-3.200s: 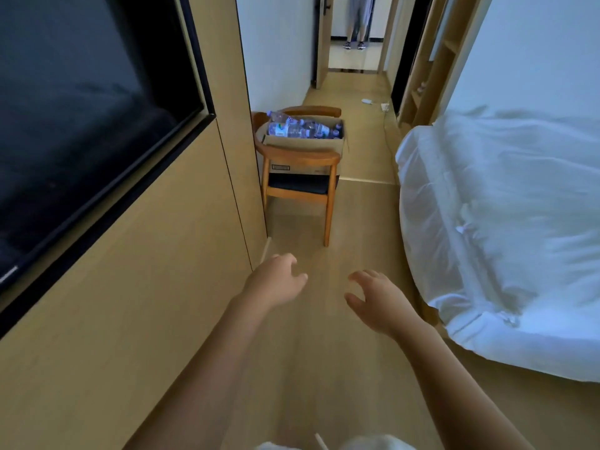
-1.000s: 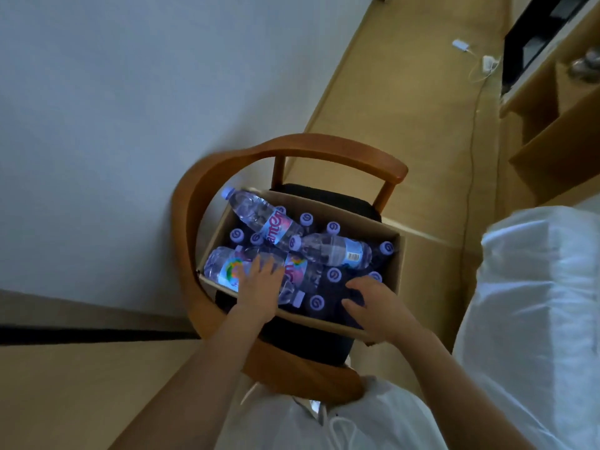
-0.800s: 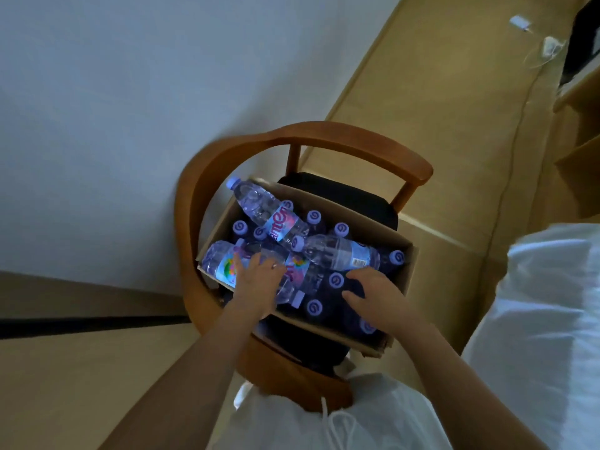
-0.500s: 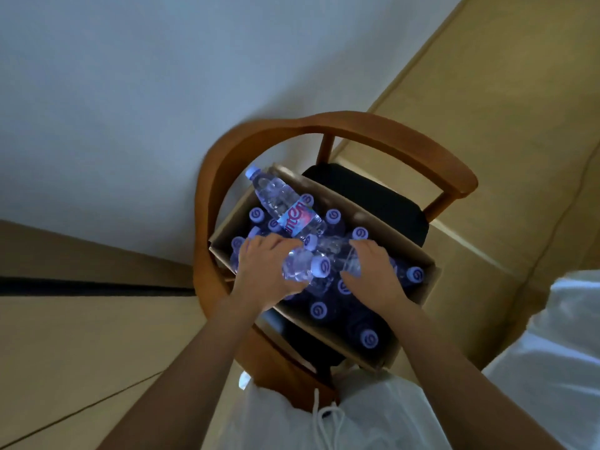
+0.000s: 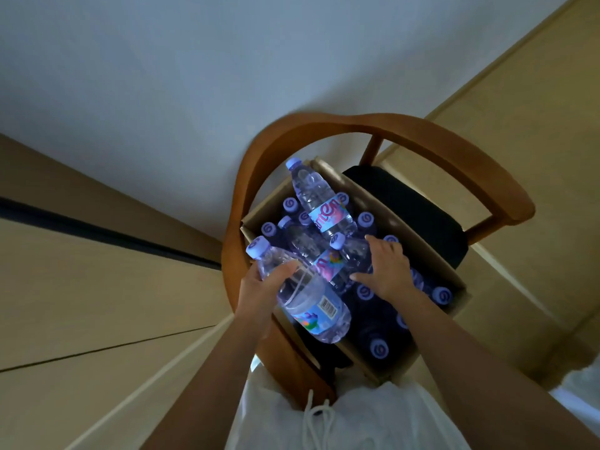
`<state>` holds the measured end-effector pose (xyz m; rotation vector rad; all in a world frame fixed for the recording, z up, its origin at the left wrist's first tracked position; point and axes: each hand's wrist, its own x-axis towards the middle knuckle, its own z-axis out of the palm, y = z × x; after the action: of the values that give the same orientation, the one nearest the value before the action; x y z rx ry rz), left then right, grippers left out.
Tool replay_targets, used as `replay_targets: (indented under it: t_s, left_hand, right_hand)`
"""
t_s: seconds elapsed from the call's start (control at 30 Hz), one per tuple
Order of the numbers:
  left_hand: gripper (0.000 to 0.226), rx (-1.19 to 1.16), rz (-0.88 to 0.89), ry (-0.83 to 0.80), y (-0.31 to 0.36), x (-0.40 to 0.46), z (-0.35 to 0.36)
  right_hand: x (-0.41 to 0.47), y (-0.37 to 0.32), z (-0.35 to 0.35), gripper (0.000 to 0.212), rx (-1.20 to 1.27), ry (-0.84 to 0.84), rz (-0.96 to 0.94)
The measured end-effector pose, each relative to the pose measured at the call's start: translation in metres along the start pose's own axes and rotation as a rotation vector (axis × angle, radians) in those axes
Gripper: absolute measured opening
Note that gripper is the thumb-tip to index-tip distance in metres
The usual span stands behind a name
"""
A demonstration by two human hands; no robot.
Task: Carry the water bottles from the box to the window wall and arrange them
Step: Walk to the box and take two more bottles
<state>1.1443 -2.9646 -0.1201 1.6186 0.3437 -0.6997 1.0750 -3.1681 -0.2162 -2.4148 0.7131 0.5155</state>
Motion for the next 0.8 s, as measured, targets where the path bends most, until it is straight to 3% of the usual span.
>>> replay_targets:
  t_s: [0.17,0.37,0.57,0.8]
  left_hand:
    - [0.019,-0.007,0.042,0.008,0.000,-0.006,-0.009]
    - [0.009,-0.010,0.078,0.020,-0.004,-0.011,-0.014]
    - [0.009,-0.054,0.120,-0.004,-0.012,-0.019,-0.019]
    - [0.011,-0.039,0.239,0.008,-0.013,-0.045,-0.058]
  right_hand:
    - [-0.008,0.002,-0.002,0.085,0.008,0.089,-0.060]
    - [-0.035,-0.006,-0.023,0.081,0.324,0.292,-0.196]
    - [-0.072,-0.030,-0.051,0.050,0.733,0.169,-0.218]
    - [-0.102,-0.067,-0.022,0.070,0.822,0.089,-0.178]
